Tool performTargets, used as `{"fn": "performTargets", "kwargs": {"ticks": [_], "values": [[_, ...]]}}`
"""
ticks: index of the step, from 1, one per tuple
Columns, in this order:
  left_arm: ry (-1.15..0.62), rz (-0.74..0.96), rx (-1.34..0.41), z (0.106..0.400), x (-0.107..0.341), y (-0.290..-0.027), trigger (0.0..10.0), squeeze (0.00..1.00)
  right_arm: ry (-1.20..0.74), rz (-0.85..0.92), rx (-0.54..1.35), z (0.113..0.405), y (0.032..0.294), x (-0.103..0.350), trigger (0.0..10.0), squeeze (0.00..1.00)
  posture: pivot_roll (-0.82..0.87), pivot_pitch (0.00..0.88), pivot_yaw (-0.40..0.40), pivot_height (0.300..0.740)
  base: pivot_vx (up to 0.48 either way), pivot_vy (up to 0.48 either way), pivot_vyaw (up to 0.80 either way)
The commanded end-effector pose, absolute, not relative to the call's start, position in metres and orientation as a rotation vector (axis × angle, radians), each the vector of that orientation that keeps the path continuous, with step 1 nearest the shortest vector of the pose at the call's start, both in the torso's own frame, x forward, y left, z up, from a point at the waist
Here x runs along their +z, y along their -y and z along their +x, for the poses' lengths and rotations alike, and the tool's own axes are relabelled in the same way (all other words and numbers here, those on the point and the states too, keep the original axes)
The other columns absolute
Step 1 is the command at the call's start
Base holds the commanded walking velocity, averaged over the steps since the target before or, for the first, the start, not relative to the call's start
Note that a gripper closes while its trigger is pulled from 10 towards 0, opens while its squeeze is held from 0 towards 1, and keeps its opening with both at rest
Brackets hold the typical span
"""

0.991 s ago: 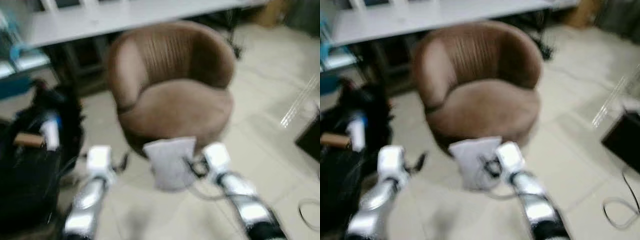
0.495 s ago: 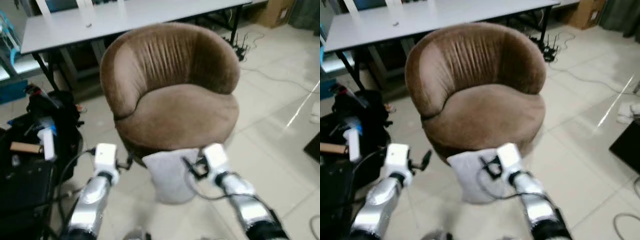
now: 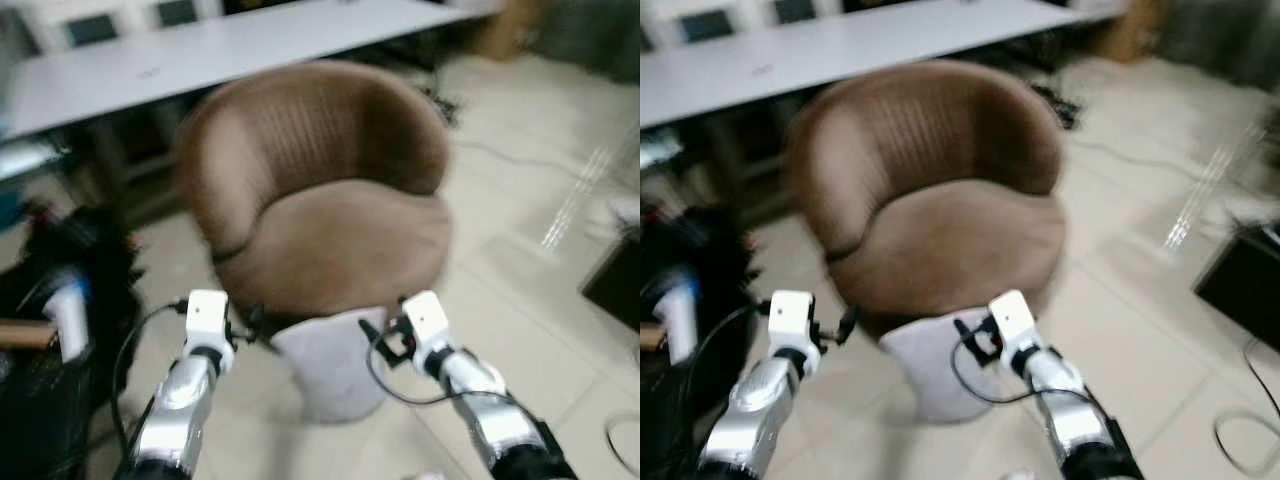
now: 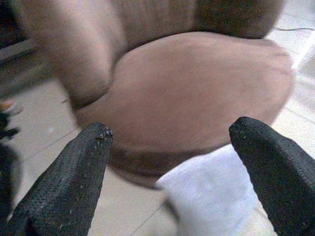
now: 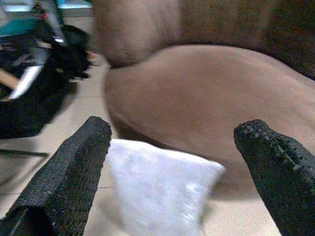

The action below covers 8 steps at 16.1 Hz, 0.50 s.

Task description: Move the pillow to the sofa from floor

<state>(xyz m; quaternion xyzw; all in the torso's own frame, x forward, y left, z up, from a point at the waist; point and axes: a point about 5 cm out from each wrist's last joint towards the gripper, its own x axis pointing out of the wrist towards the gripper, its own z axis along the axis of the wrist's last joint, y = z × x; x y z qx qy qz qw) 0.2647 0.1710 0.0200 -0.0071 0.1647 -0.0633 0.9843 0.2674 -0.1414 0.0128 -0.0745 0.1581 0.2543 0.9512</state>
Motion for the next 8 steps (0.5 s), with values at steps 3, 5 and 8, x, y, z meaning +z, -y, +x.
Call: {"fn": "performTargets", "kwargs": {"ticks": [3, 5, 8], "values": [[-0.351, 0.029, -0.15, 0.2663, 0.0195, -0.1675, 10.0, 0.0, -0.318, -0.157, 0.525, 0.2692, 0.1408, 0.0152, 10.0, 0.0, -0.14, 0.0, 0.076, 0.709, 0.48, 0.0, 0.0], [-0.342, 0.028, -0.158, 0.2667, 0.0201, -0.1664, 10.0, 0.0, -0.32, -0.157, 0.527, 0.2691, 0.1405, 0.0149, 10.0, 0.0, -0.14, 0.0, 0.077, 0.709, 0.48, 0.0, 0.0], [-0.32, 0.02, -0.175, 0.2667, 0.0223, -0.1636, 10.0, 0.0, -0.326, -0.16, 0.53, 0.2689, 0.141, 0.0143, 10.0, 0.0, -0.14, 0.0, 0.078, 0.709, 0.16, 0.0, 0.0]]}}
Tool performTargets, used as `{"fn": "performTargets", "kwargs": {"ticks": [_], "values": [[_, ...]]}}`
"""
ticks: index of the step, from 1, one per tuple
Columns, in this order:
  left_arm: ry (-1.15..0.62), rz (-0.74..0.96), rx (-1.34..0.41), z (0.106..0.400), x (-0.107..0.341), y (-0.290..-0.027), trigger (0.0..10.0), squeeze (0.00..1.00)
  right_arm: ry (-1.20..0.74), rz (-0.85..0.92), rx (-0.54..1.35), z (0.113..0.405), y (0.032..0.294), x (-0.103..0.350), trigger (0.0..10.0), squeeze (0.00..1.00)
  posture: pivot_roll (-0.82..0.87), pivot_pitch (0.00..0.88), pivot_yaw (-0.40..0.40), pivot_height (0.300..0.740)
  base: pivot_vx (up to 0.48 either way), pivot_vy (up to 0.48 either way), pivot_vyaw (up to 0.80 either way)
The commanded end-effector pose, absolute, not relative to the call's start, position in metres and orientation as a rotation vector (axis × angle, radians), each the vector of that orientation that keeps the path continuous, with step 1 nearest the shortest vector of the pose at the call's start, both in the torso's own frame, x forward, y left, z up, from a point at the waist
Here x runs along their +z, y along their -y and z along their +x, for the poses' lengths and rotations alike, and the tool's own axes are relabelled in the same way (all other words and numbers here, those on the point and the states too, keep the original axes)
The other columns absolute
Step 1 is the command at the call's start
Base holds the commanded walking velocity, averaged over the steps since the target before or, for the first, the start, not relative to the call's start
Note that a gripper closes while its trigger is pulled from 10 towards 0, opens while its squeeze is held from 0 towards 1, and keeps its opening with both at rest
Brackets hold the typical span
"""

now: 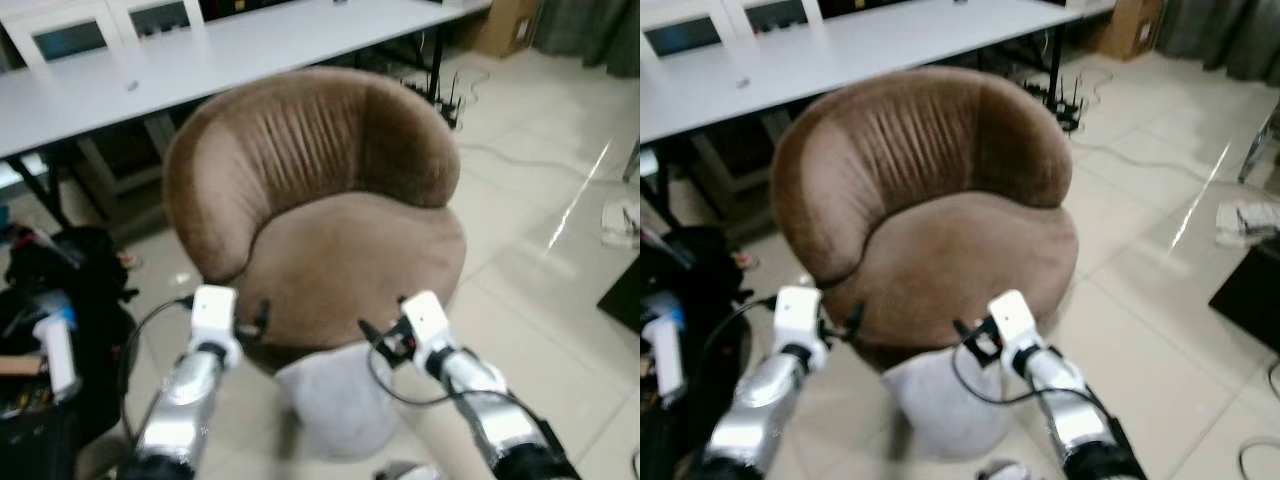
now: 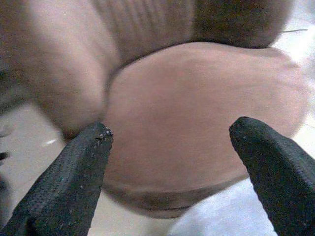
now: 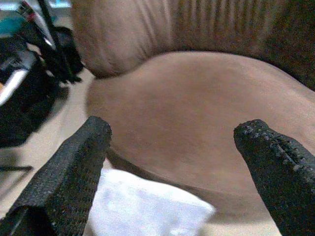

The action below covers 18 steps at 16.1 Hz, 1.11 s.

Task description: Move the pillow to the sofa from floor

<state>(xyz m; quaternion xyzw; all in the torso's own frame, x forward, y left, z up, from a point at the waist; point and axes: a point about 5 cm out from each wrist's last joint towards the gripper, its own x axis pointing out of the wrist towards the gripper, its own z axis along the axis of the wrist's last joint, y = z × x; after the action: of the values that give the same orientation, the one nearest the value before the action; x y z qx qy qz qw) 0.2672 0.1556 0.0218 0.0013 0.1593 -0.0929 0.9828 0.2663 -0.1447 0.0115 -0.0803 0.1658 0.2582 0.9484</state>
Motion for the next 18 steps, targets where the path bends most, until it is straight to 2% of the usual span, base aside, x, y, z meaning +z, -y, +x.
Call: {"fn": "performTargets", "kwargs": {"ticks": [1, 4, 12, 18], "values": [[-0.325, 0.028, -0.188, 0.2664, 0.0219, -0.1626, 10.0, 0.0, -0.326, -0.161, 0.533, 0.269, 0.1408, 0.0143, 10.0, 0.0, -0.14, 0.0, 0.078, 0.709, 0.0, 0.0, 0.0], [-0.328, 0.05, -0.195, 0.2663, 0.0214, -0.1631, 10.0, 0.0, -0.327, -0.165, 0.545, 0.2688, 0.1385, 0.0141, 10.0, 0.0, -0.14, 0.0, 0.077, 0.709, 0.0, 0.0, 0.0], [-0.324, 0.056, -0.196, 0.2658, 0.021, -0.1621, 10.0, 0.0, -0.333, -0.163, 0.559, 0.2678, 0.1368, 0.0131, 10.0, 0.0, -0.14, 0.0, 0.077, 0.709, 0.387, -0.279, 0.0], [-0.318, 0.069, -0.196, 0.2658, 0.0212, -0.1616, 10.0, 0.0, -0.339, -0.165, 0.566, 0.2672, 0.1354, 0.0125, 10.0, 0.0, -0.14, 0.0, 0.077, 0.709, 0.0, -0.047, 0.0]]}}
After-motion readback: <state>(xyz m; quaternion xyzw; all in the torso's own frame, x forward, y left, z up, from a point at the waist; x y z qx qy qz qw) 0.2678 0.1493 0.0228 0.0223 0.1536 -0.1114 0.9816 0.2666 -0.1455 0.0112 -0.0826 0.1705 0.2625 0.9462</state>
